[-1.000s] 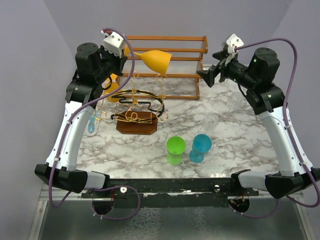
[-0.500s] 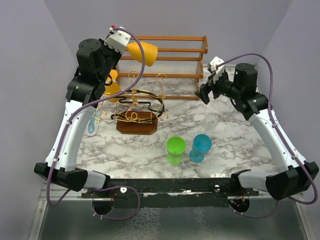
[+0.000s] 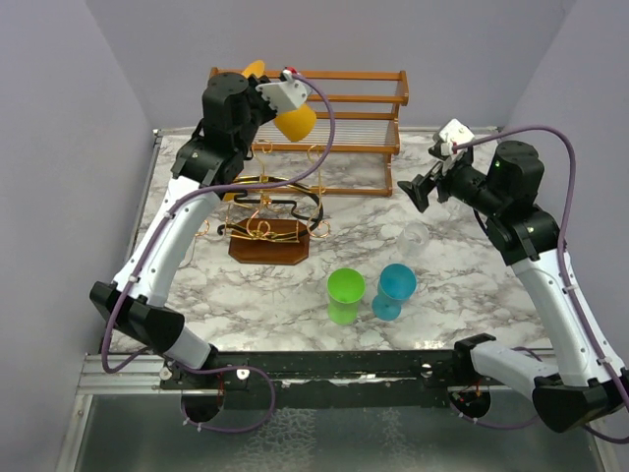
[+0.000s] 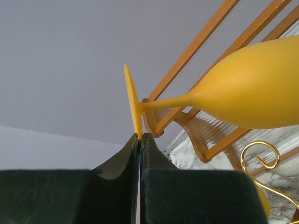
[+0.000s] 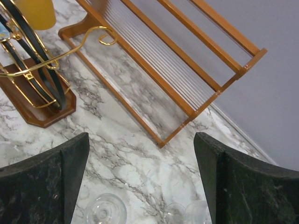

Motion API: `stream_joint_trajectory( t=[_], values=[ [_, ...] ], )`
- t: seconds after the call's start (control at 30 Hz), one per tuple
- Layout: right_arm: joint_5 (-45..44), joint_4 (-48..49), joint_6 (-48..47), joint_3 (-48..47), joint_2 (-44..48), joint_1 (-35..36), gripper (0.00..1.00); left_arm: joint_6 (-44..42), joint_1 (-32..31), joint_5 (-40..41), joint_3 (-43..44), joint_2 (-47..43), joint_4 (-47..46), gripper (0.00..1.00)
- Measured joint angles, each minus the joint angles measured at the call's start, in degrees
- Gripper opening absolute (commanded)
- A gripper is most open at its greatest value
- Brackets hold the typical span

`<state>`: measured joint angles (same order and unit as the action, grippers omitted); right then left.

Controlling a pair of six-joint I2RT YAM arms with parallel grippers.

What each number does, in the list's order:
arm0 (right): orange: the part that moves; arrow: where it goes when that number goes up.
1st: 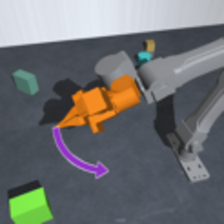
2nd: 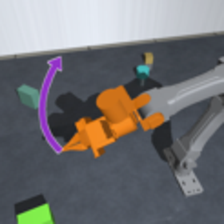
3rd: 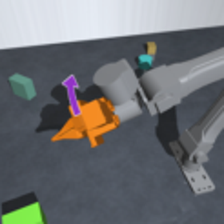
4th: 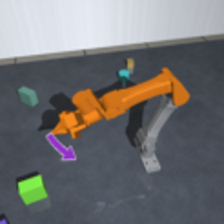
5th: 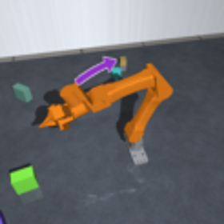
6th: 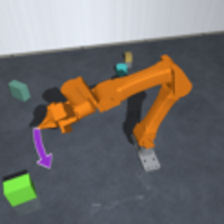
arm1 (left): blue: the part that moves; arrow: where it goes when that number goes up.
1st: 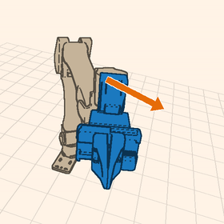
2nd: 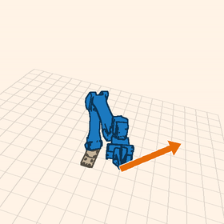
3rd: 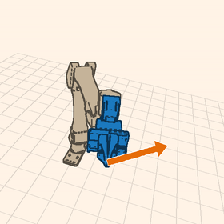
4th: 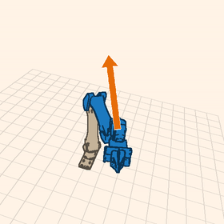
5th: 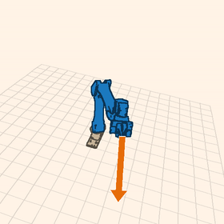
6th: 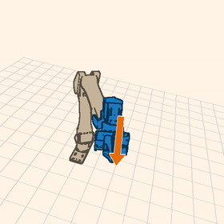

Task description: Place the wine glass upside down on the wine glass rack

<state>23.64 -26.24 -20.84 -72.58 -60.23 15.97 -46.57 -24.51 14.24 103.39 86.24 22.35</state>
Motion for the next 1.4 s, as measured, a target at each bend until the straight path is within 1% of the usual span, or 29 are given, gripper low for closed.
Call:
stream_joint_trajectory(
  t=[0.33, 0.57, 0.9, 1.2, 1.4],
  values=[
    [0.02, -0.26, -0.02, 0.59, -0.28, -0.7, 0.93, -13.09, -5.27, 8.68, -2.58, 3.96, -5.84, 0.0],
    [0.04, -0.26, -0.04, 1.46, -0.2, -0.72, 0.93, -18.32, -6.6, 11.58, -5.46, 4.68, -8.02, 0.0],
    [0.17, -0.26, -0.48, 1.84, -0.13, -0.72, 0.93, -21.33, -8.9, 12.13, -9.22, 4.79, -7.8, 0.0],
    [0.39, -0.26, -0.5, 1.84, -0.11, -0.98, 0.93, -21.03, -9.88, 12.46, -12.83, 4.83, -6.99, 0.0],
    [0.66, -0.26, -0.55, 1.9, -0.11, -0.98, 0.93, -19.41, -10.6, 12.61, -13.77, 4.7, -4.72, 0.0]
  ],
)
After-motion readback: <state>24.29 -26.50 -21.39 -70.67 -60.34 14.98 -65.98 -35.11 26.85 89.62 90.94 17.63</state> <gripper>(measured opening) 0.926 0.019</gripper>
